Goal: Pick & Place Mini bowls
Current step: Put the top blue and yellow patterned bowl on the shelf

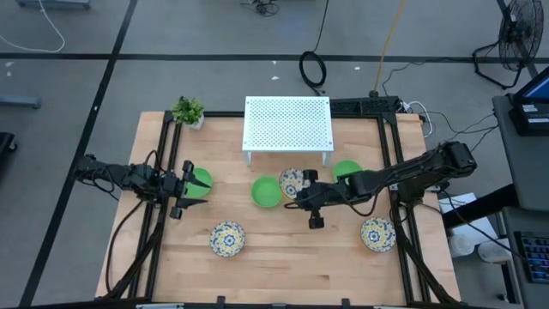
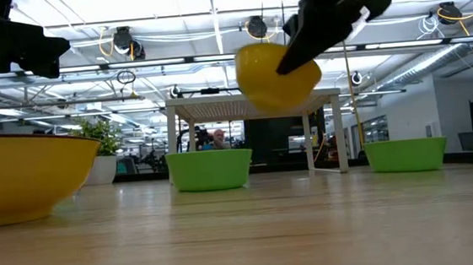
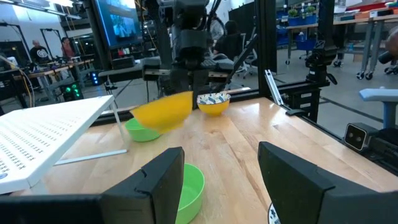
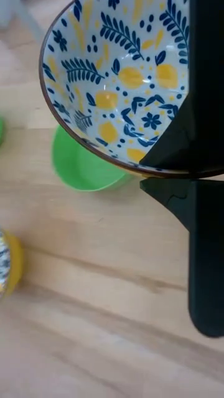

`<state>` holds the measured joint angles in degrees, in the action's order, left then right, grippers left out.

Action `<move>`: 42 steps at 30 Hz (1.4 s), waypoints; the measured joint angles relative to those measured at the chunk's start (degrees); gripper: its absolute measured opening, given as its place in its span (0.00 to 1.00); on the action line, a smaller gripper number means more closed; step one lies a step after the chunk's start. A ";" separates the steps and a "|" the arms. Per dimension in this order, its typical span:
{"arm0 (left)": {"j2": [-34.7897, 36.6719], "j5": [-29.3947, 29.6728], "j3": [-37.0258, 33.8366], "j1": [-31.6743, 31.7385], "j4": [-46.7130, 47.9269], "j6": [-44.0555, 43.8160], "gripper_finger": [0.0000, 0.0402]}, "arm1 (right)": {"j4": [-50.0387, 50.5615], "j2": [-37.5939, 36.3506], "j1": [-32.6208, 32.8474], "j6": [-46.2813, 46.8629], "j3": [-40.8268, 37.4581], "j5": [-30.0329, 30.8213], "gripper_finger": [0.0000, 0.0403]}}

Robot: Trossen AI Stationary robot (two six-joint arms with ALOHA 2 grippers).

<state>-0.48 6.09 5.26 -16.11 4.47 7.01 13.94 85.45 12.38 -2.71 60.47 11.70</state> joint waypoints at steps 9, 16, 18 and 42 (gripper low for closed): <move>0.01 0.00 0.00 -0.01 0.00 -0.01 0.53 | -2.85 0.00 -0.21 -5.99 3.34 0.41 0.00; 0.01 0.00 0.00 0.01 0.00 0.00 0.53 | 7.79 0.00 -5.60 -12.43 13.37 1.47 0.00; 0.01 0.00 0.00 -0.01 0.01 0.00 0.53 | 12.34 0.00 -7.72 -15.14 17.35 4.09 0.00; 0.01 0.00 0.00 0.01 0.02 0.00 0.53 | 37.93 1.62 -38.76 -15.88 29.71 -1.46 0.00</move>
<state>-0.47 6.09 5.26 -16.10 4.49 7.01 51.87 87.07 -26.38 -18.59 90.18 10.24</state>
